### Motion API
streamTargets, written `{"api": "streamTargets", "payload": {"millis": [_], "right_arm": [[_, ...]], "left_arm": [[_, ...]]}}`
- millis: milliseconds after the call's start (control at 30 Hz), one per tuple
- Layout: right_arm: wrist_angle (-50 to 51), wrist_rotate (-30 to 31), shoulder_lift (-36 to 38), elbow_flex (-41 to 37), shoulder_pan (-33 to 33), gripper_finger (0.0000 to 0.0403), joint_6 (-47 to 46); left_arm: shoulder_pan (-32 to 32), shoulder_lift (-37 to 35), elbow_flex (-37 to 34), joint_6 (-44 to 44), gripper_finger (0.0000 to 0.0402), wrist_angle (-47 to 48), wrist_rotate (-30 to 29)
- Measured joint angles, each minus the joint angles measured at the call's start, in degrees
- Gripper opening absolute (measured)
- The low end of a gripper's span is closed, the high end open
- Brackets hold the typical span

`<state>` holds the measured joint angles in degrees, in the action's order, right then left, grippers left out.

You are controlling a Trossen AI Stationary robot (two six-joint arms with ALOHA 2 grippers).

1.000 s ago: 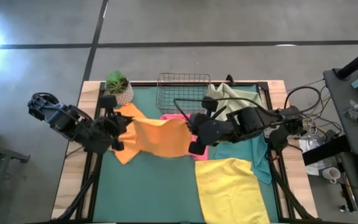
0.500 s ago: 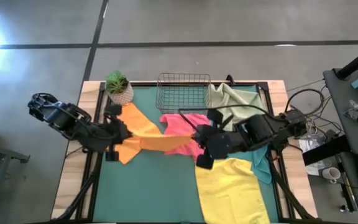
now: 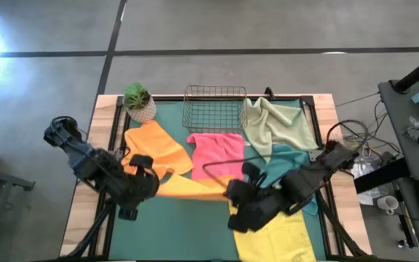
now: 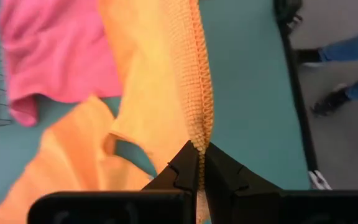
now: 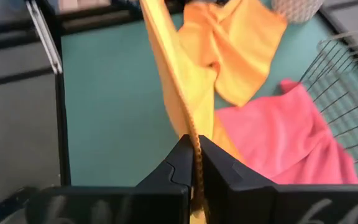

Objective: Fold microfiber towels
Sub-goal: Fold the bottom orange microfiber towel

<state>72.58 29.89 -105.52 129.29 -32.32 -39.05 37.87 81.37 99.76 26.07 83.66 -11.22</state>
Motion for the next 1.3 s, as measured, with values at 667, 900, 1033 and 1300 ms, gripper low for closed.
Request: {"api": "streamTargets", "payload": {"millis": [667,900,1033,1300], "right_arm": [[-13.54,-10.67,-12.34,0.02,-4.16,0.0008,-5.59],[-13.49,-13.85,-17.57,0.02,-4.59,0.0008,-4.92],[-13.07,-14.22,-20.1,0.02,-4.67,0.0008,-4.43],[-12.4,-15.35,-23.86,0.02,-4.69,0.0008,-3.01]], "left_arm": [[9.35,6.38,-4.59,14.55,0.0,-6.9,10.2],[10.18,11.17,-8.35,19.48,0.0,-7.46,12.74],[11.05,13.85,-9.96,21.56,0.0,-9.24,13.31],[12.34,17.12,-13.66,23.1,0.0,-10.41,12.01]]}}
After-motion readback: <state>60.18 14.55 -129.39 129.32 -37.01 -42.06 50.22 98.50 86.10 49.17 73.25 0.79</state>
